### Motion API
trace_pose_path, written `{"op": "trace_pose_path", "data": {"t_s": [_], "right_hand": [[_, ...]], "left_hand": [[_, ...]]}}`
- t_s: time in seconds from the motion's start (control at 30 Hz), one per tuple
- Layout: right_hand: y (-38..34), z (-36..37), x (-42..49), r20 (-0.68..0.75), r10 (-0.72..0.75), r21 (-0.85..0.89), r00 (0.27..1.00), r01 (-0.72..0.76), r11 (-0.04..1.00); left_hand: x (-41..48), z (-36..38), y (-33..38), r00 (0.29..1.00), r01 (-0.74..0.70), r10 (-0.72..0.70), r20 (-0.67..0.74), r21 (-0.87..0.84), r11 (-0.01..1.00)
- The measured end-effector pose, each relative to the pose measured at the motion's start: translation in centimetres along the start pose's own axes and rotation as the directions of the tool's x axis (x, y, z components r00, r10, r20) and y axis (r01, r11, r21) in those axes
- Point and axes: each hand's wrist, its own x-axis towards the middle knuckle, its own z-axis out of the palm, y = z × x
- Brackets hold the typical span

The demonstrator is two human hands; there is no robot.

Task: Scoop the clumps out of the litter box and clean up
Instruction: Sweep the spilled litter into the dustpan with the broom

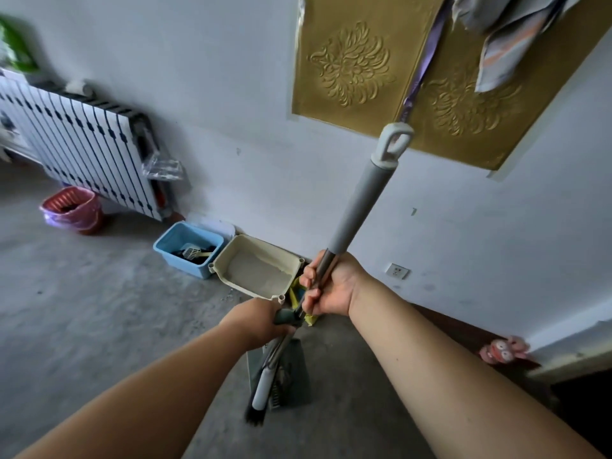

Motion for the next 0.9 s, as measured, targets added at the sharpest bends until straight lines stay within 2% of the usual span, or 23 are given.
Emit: {"op": "trace_pose_path", "data": {"t_s": [0.23,0.43,0.7,0.8,0.9], "right_hand": [[1.2,4.0,1.9,-0.006,0.012,-0.041,1.000,-0.012,0.999],[1.6,4.5,3.1,-0.012,0.035,-0.074,0.999,-0.036,0.997],[2.0,3.3,2.9,0.015,0.059,-0.067,0.998,-0.058,0.996],[0.1,0.5,1.5,-0.047,-0.008,0.073,0.999,0.011,0.997],[-2.1,-2.5,0.5,-0.052,-0.021,0.047,0.998,0.023,0.999]], "left_hand": [[-2.0,-0.5,-3.8,1.000,0.021,-0.021,-0.010,-0.066,0.998],[-2.5,0.2,-4.4,0.998,0.056,-0.056,0.008,-0.061,0.997],[-2.6,1.5,-4.7,0.998,0.059,-0.057,0.023,-0.076,0.995],[-4.2,2.4,-7.7,0.990,0.143,-0.139,0.039,-0.145,0.979],[-5.1,2.7,-9.2,0.978,0.208,-0.205,0.035,-0.203,0.957]]}}
